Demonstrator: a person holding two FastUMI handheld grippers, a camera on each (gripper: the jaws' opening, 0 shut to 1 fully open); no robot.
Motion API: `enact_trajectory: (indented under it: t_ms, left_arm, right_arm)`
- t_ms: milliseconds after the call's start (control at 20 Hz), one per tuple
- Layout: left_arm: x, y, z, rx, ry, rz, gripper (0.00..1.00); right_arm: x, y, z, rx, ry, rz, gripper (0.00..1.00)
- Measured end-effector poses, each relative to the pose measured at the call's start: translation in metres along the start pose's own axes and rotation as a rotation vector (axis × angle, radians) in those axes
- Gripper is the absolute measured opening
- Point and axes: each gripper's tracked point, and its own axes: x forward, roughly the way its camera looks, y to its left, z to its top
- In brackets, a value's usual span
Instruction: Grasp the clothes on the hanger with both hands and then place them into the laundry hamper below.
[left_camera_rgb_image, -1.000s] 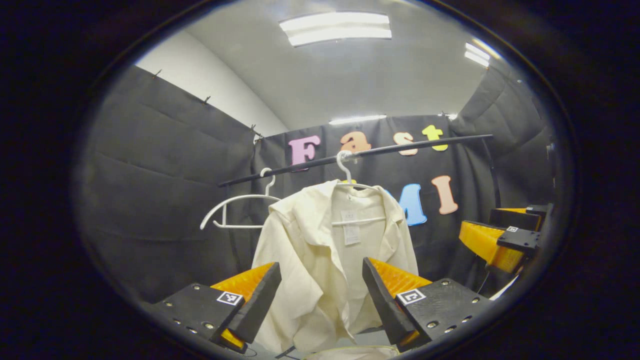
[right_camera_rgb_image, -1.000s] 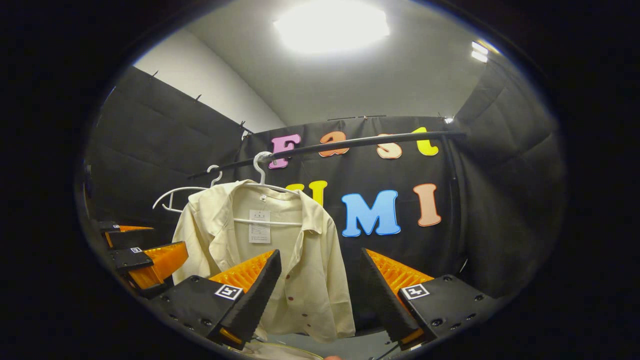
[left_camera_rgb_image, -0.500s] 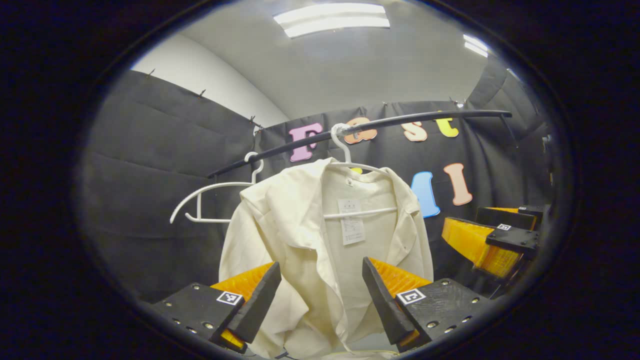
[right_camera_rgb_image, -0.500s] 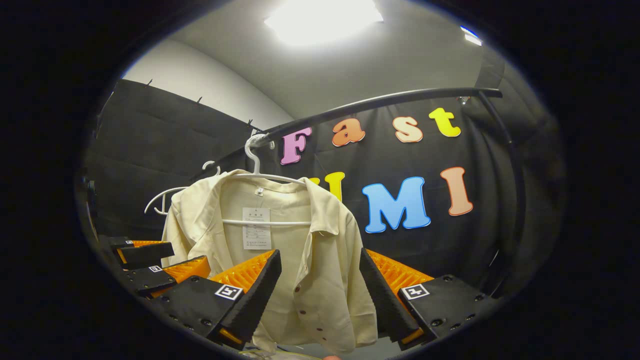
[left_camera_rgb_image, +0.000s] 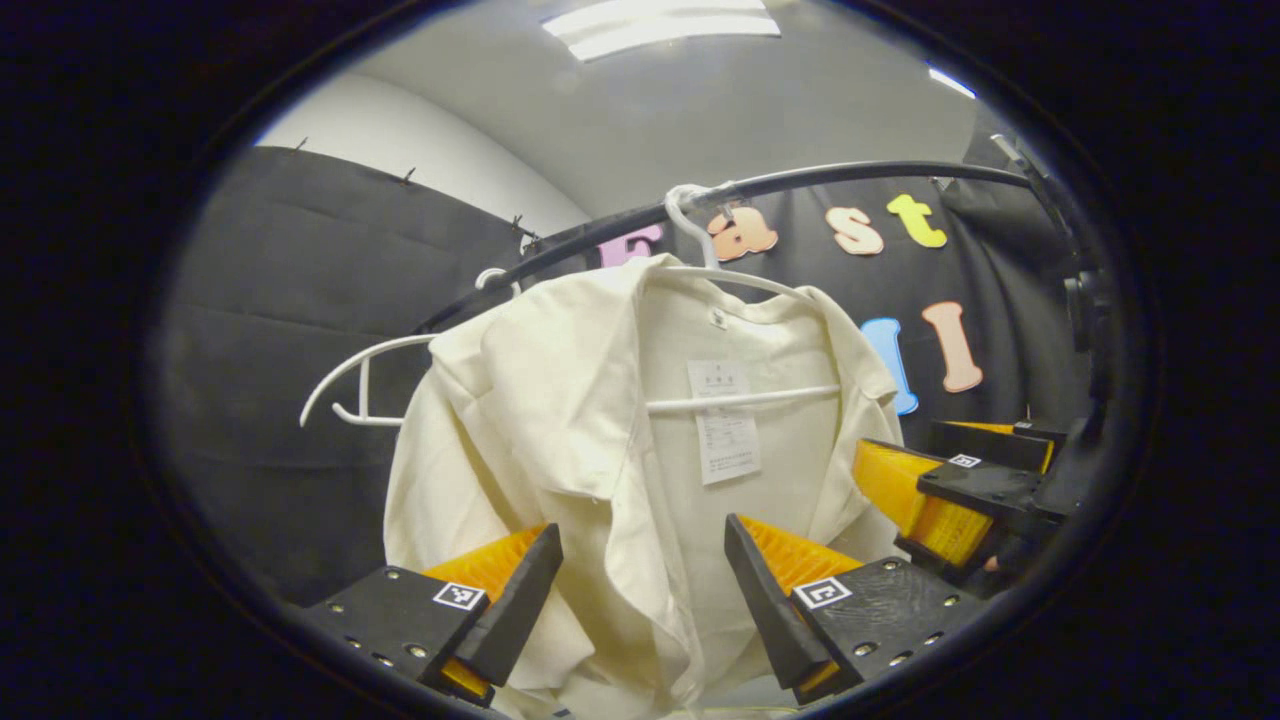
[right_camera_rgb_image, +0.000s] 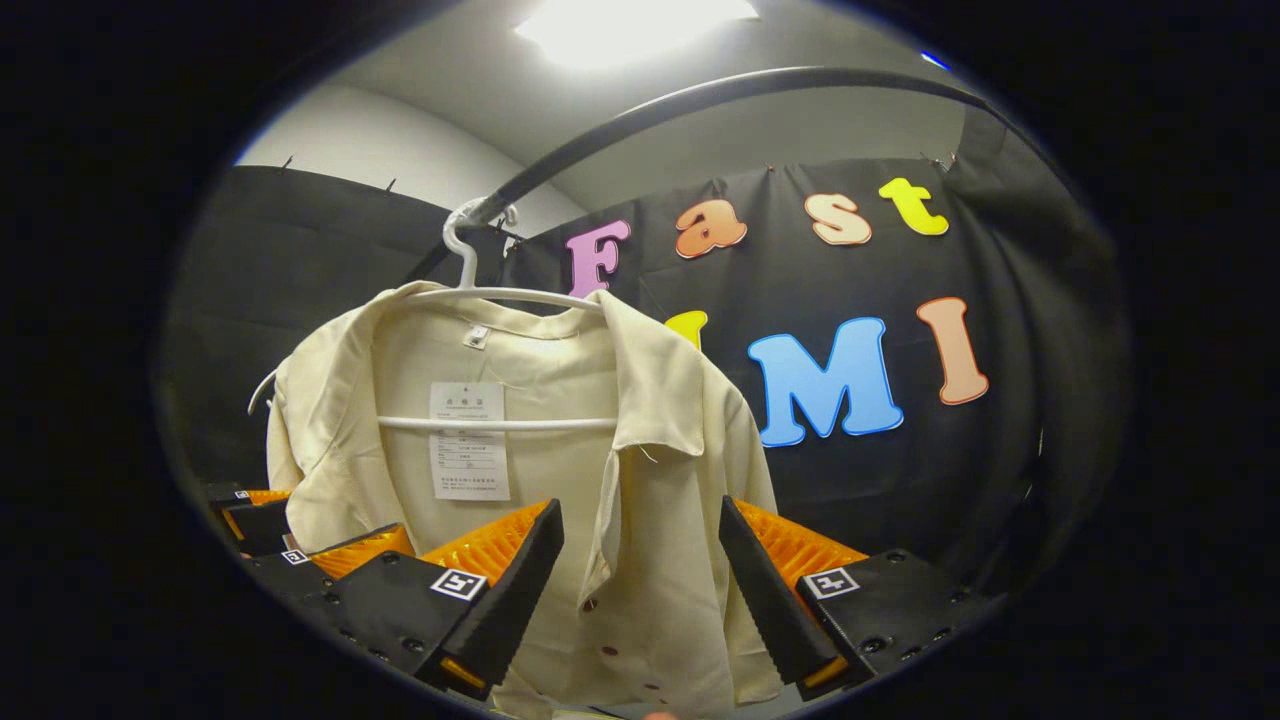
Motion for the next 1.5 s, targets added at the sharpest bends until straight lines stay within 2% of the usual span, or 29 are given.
enact_trajectory:
  t_ms: [150, 200, 250, 300, 500, 550, 650, 700, 750, 800, 850, 900, 950, 1000, 1150, 1200, 1500]
  left_arm:
    - [0.014, 0.003, -0.006, -0.003, 0.01, 0.03, 0.96]
    - [0.018, 0.005, -0.007, -0.003, 0.012, 0.043, 0.96]
    - [0.021, 0.007, -0.009, -0.003, 0.014, 0.056, 0.96]
    - [0.024, 0.009, -0.011, -0.002, 0.014, 0.07, 0.96]
    - [0.03, 0.018, -0.017, 0.035, 0.046, 0.135, 0.95]
    - [0.032, 0.025, -0.016, 0.045, 0.042, 0.164, 0.89]
    - [0.037, 0.028, -0.017, 0.035, 0.05, 0.175, 0.71]
    - [0.038, 0.029, -0.019, 0.03, 0.059, 0.176, 0.62]
    - [0.039, 0.028, -0.018, 0.023, 0.062, 0.177, 0.63]
    - [0.04, 0.026, -0.018, 0.016, 0.07, 0.178, 0.63]
    - [0.043, 0.024, -0.018, 0.009, 0.075, 0.173, 0.62]
    - [0.043, 0.021, -0.018, 0.009, 0.078, 0.173, 0.63]
    - [0.044, 0.025, -0.021, 0.012, 0.079, 0.196, 0.51]
    - [0.043, 0.023, -0.022, 0.009, 0.085, 0.191, 0.4]
    - [0.041, 0.025, -0.017, 0.019, 0.066, 0.171, 0.06]
    - [0.033, 0.028, -0.014, 0.026, 0.057, 0.17, 0.03]
    - [-0.001, 0.051, 0.034, 0.119, -0.065, 0.181, 0.04]
  right_arm:
    - [0.019, 0.002, -0.009, 0.025, 0.021, 0.005, 0.97]
    - [0.024, 0.002, -0.013, 0.027, 0.031, 0.002, 0.92]
    - [0.03, 0.002, -0.015, 0.027, 0.038, -0.004, 0.92]
    - [0.034, 0.0, -0.019, 0.026, 0.046, -0.014, 0.97]
    - [0.048, 0.001, -0.02, 0.044, 0.062, -0.049, 0.97]
    - [0.051, 0.0, -0.021, 0.046, 0.065, -0.06, 0.97]
    - [0.058, -0.001, -0.024, 0.04, 0.083, -0.081, 0.84]
    - [0.06, -0.001, -0.026, 0.038, 0.095, -0.086, 0.65]
    - [0.063, -0.002, -0.028, 0.034, 0.105, -0.089, 0.61]
    - [0.065, -0.002, -0.028, 0.034, 0.113, -0.09, 0.52]
    - [0.066, 0.002, -0.028, 0.04, 0.115, -0.077, 0.49]
    - [0.066, -0.002, -0.026, 0.022, 0.118, -0.09, 0.4]
    - [0.065, -0.019, -0.026, 0.01, 0.1, -0.165, 0.22]
    - [0.063, -0.029, -0.025, 0.003, 0.091, -0.192, 0.05]
    - [0.06, -0.034, -0.018, -0.085, 0.07, -0.214, 0.04]
    - [0.057, -0.042, -0.011, -0.114, 0.046, -0.234, 0.04]
    - [0.044, -0.074, 0.02, -0.23, -0.086, -0.314, 0.04]
